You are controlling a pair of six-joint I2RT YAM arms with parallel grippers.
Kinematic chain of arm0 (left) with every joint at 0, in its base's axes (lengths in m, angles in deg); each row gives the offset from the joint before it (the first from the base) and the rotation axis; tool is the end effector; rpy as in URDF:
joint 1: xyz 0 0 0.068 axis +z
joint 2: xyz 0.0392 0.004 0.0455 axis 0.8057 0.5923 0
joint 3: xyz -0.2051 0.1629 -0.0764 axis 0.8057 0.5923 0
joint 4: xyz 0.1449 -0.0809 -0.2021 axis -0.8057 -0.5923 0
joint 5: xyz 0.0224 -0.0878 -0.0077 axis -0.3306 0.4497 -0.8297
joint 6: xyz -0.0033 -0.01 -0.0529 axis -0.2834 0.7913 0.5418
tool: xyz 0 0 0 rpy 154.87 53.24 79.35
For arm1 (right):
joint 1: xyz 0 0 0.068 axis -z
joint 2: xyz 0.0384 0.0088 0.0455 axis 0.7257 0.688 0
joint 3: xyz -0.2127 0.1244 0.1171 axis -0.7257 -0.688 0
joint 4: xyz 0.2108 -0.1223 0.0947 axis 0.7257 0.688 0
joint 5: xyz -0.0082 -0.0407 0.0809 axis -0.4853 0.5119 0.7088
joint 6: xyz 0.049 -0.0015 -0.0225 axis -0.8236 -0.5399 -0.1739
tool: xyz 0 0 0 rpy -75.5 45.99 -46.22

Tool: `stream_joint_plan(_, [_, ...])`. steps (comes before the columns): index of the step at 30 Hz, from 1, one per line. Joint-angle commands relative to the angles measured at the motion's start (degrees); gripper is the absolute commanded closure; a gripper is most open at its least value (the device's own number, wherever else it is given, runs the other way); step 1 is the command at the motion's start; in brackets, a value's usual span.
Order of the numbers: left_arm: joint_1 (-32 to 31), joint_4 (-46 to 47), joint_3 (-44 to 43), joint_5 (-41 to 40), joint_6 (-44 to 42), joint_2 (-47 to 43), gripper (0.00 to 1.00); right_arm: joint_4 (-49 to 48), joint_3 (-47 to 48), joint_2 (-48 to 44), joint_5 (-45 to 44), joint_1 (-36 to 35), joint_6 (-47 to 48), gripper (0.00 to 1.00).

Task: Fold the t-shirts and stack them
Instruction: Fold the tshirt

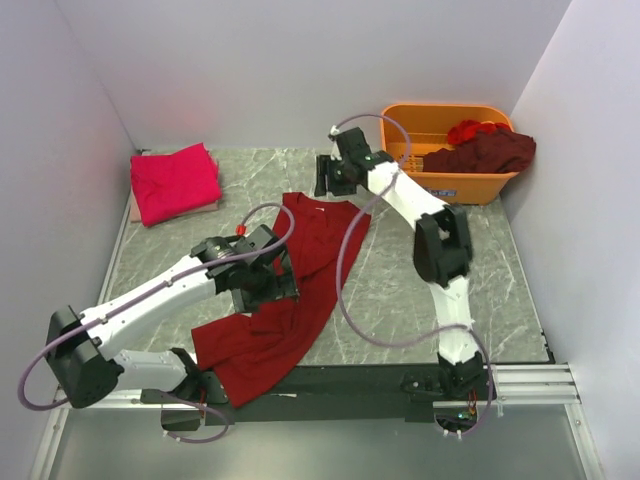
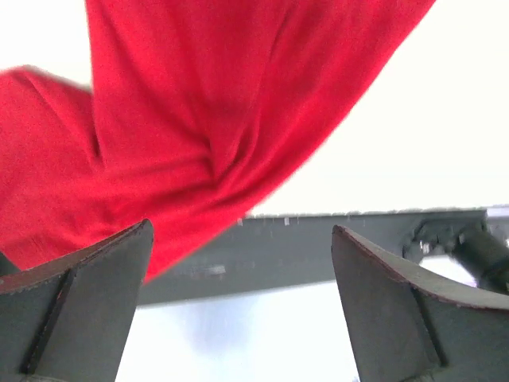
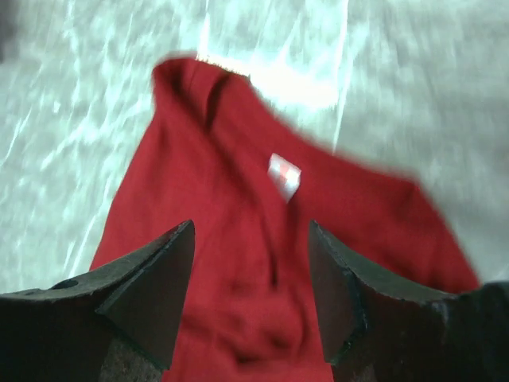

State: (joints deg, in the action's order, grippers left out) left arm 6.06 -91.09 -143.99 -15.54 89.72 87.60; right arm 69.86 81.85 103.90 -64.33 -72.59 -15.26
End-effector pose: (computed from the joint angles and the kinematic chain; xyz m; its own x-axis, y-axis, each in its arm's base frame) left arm 0.1524 -0.1654 0.2746 -0.9369 -0.2938 -0.1895 -0.2261 0.9226 -0.3125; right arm 0.4613 0.2335 0.2353 -0.7849 -0.0806 -0.6143 -0.3471 0.8785 0.3282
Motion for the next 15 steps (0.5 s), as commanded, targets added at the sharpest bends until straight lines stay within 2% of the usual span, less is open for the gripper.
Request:
stream_joint_plan(1, [-0.11,-2.37,-2.22,-8.73,-2.99,3.82,0.01,-1.9,-12.34,-11.83,-3.48,-4.33,-2.04,0.34])
stream_joint_plan(4, [-0.11,6.32,-0.47,-5.68,-7.29,5.67,0.01,-3.48,-24.48,-17.9,-5.51,-8.03,-6.24,0.34])
stream_joint_plan(7, [-0.2,15.53,2.78,2.03,-12.39,6.47,0.01,-5.06,-31.97,-21.77,-4.29,-11.19,-12.3,0.34])
stream_joint_plan(9, [-0.28,18.02,5.5,4.87,-15.12,6.39,0.01,-6.38,-36.11,-22.57,-3.67,-12.69,-14.96,0.34])
stream_joint_plan(13, [-0.37,26.53,9.99,7.95,-18.89,7.95,0.01,-6.12,-38.41,-20.56,-3.49,-13.84,-17.25,0.34])
stream_joint_plan(15, [-0.37,27.61,10.09,6.56,-20.48,9.98,0.01,-4.72,-38.07,-18.89,-4.62,-13.66,-17.87,0.34])
